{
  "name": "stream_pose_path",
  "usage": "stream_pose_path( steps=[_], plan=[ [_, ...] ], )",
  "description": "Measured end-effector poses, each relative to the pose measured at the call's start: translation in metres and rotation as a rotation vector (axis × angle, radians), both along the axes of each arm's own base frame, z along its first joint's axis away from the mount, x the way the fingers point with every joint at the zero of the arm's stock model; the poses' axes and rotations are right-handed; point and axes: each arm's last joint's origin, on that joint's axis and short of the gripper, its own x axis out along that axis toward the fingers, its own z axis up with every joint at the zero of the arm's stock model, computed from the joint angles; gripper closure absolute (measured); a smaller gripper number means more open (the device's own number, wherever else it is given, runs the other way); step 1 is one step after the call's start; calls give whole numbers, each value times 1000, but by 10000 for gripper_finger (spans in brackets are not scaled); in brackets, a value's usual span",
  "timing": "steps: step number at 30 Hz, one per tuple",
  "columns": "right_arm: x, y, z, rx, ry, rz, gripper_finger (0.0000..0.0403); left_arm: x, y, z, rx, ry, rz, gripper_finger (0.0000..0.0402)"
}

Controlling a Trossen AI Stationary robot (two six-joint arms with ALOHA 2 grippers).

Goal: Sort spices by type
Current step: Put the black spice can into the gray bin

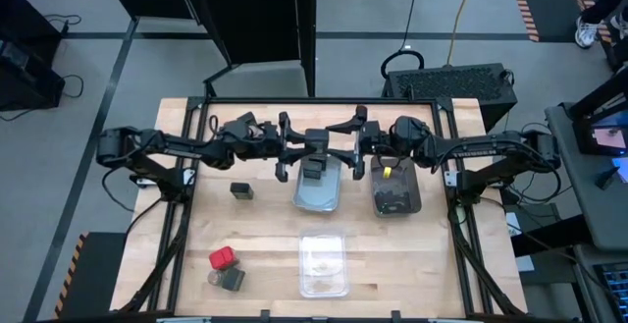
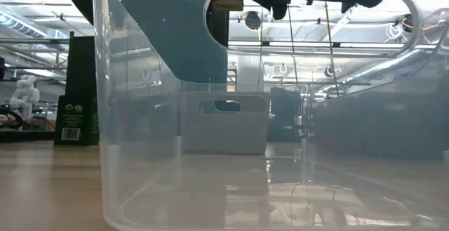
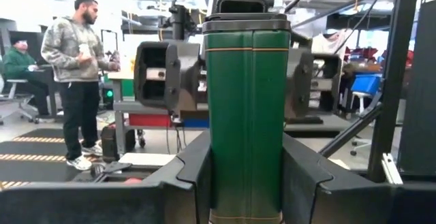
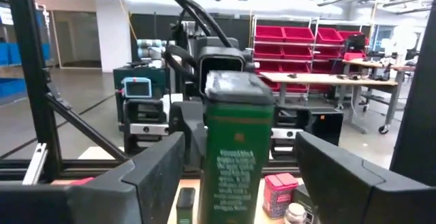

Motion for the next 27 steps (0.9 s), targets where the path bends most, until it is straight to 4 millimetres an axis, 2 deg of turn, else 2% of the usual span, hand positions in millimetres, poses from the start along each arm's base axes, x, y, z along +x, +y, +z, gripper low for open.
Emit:
stream_pose_path(
  steps=[6,13,16,24,27],
  plan=[
    [0,0,0,26,-4,4,162,16,-2,2,-20,0,-22,281],
    [0,0,0,25,-3,4,193,17,-2,4,-16,-4,-25,281],
    [0,0,0,12,-4,3,216,17,-2,4,-15,-4,-24,281],
    [0,0,0,0,1,2,308,17,-1,2,-24,11,5,246],
    [0,0,0,-5,5,1,319,17,-1,2,-24,16,5,244]
  ],
)
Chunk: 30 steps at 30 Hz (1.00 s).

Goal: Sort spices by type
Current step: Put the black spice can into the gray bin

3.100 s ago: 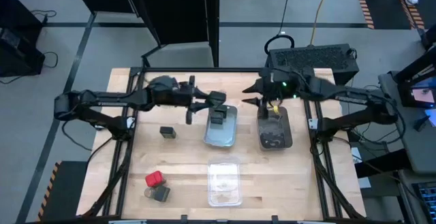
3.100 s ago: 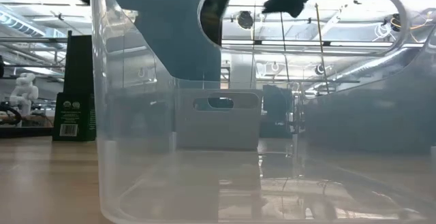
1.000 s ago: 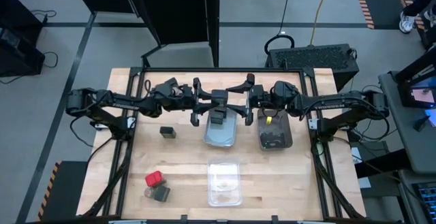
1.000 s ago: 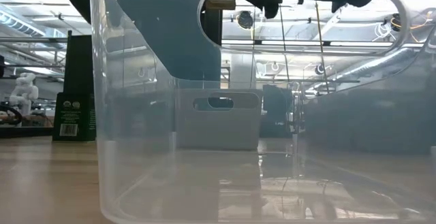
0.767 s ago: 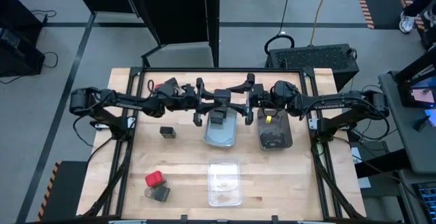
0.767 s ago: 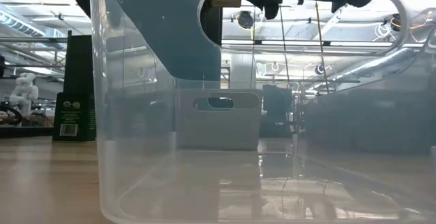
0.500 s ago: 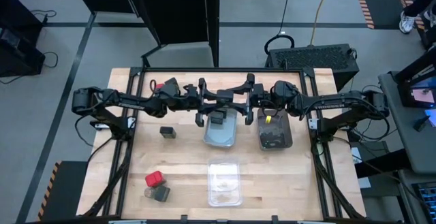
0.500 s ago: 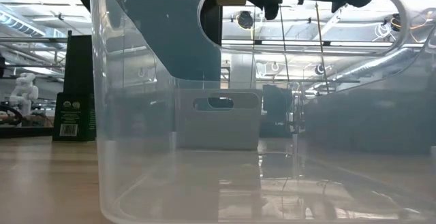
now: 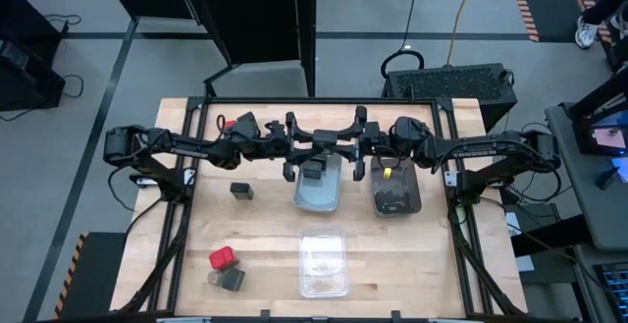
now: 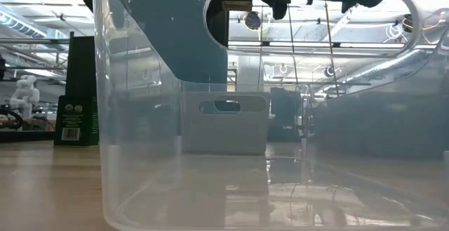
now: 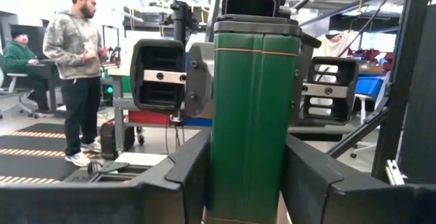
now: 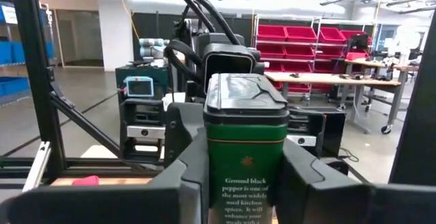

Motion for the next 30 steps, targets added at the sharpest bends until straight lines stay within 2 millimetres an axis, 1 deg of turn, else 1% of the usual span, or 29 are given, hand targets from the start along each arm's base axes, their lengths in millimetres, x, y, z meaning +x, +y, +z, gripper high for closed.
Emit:
stream_pose_path(
  steps=[4,11,14,19,21,23,26,29,30],
  plan=[
    [0,-2,-1,0,12,-7,319,0,0,-1,12,15,3,242],
    [0,-6,-9,20,86,-16,310,0,1,-11,97,145,17,240],
    [0,-7,-11,25,113,-24,312,-8,4,-10,89,225,23,240],
    [-1,-8,-16,32,160,-42,312,-29,11,-3,55,363,45,240],
    [-1,-8,-17,31,167,-40,312,-35,12,3,42,410,50,240],
    [-1,-7,-18,32,177,-36,312,-37,13,13,43,473,49,237],
    [-1,-7,-18,34,184,-30,312,-34,13,36,65,532,43,220],
    [-1,-6,-19,37,197,-26,312,-24,9,57,84,557,20,193],
    [-1,-6,-21,40,211,-23,312,-22,7,61,91,581,12,182]
  ],
)
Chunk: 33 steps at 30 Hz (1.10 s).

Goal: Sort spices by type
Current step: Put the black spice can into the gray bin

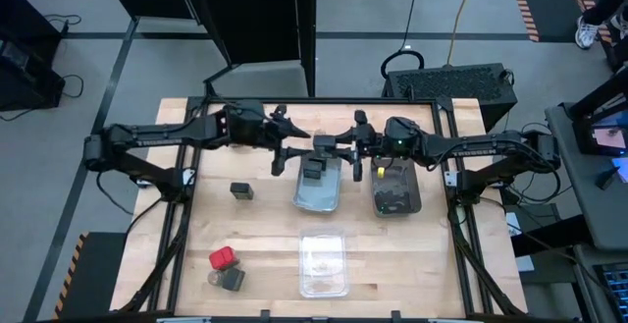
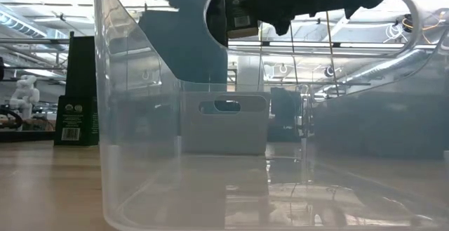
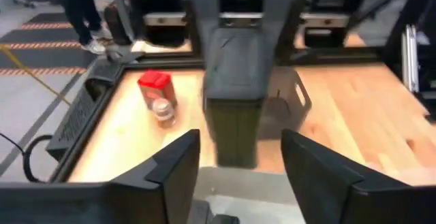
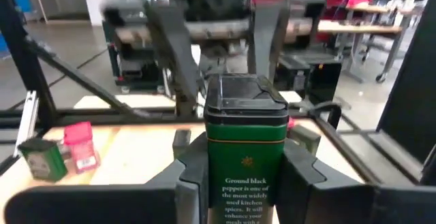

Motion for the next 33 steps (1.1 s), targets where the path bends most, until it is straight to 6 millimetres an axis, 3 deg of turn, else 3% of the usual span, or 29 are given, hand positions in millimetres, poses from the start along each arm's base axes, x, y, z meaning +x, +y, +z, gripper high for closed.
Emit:
stream_pose_path(
  steps=[8,19,33],
  plan=[
    [0,7,-9,19,99,27,312,21,-4,22,41,141,3,127],
    [0,10,-12,8,123,31,312,59,1,10,-19,310,-18,122],
    [-2,9,-20,17,209,9,312,83,5,-10,-21,432,-39,123]
  ],
)
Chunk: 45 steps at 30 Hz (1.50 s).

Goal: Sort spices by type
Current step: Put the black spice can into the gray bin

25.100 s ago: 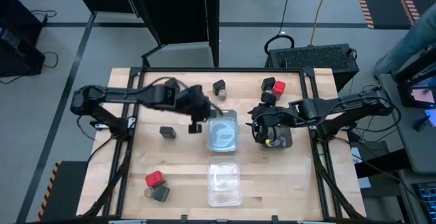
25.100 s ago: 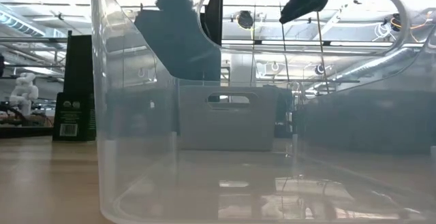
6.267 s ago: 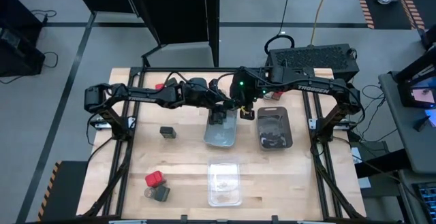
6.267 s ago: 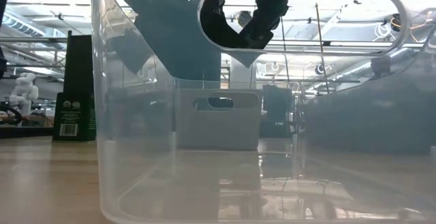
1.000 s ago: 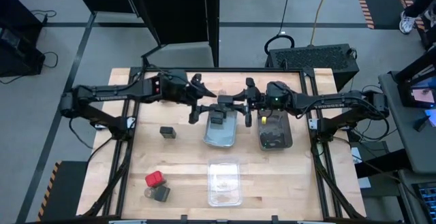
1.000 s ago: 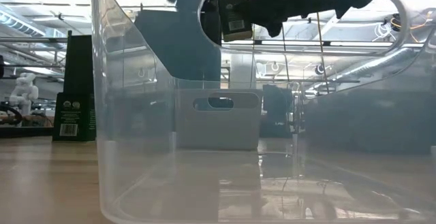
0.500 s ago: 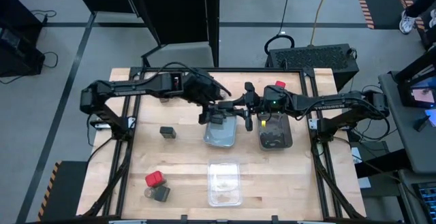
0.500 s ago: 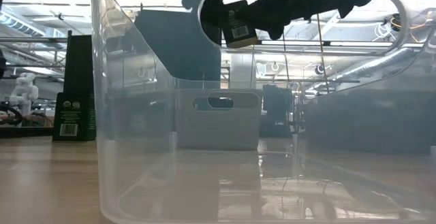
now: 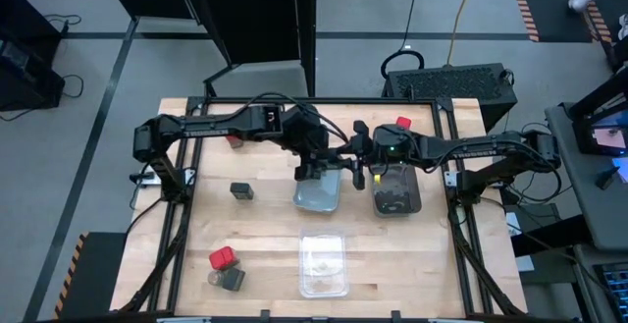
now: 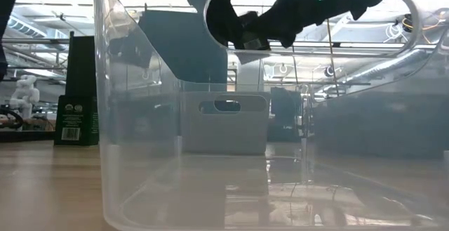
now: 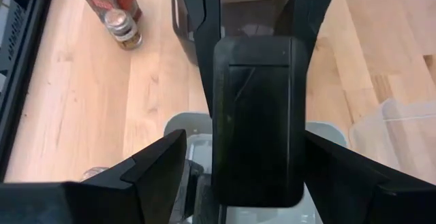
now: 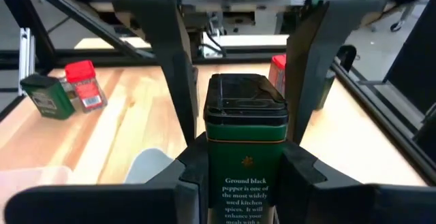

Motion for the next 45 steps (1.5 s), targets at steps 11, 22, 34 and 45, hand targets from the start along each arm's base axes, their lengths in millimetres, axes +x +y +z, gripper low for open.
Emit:
stream_pose_path(
  steps=[11,22,34,45],
  plan=[
    [-1,0,-2,-11,21,4,312,1,0,1,2,-10,-1,125],
    [-1,0,-2,-11,23,1,312,1,0,1,7,-14,2,227],
    [-1,-1,-2,-29,26,0,291,1,1,1,36,-11,4,265],
    [-18,-1,11,-109,55,-71,187,-11,4,-4,75,108,21,265]
  ],
)
